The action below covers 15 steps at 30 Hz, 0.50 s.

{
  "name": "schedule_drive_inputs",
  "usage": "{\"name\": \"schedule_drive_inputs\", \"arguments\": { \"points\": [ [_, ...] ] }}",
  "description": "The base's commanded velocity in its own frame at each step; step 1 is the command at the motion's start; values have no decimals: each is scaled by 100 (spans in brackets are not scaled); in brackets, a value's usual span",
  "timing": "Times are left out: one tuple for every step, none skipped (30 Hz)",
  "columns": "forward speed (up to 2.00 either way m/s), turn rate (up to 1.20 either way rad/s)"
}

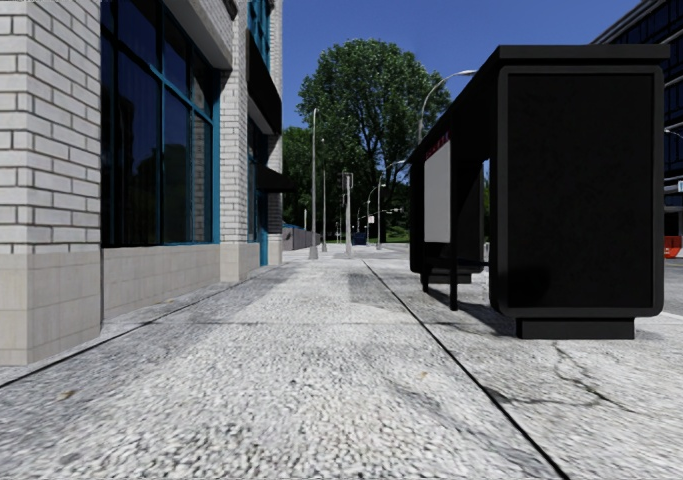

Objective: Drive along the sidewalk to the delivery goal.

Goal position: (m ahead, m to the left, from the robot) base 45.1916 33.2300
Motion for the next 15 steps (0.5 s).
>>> {"name": "schedule_drive_inputs", "arguments": {
  "points": [
    [200,0],
    [200,0],
    [200,0],
    [200,0],
    [200,0],
    [200,0],
    [200,0],
    [200,0],
    [200,0],
    [200,0],
    [200,0],
    [200,0],
    [200,0],
    [200,0],
    [200,0]
  ]
}}
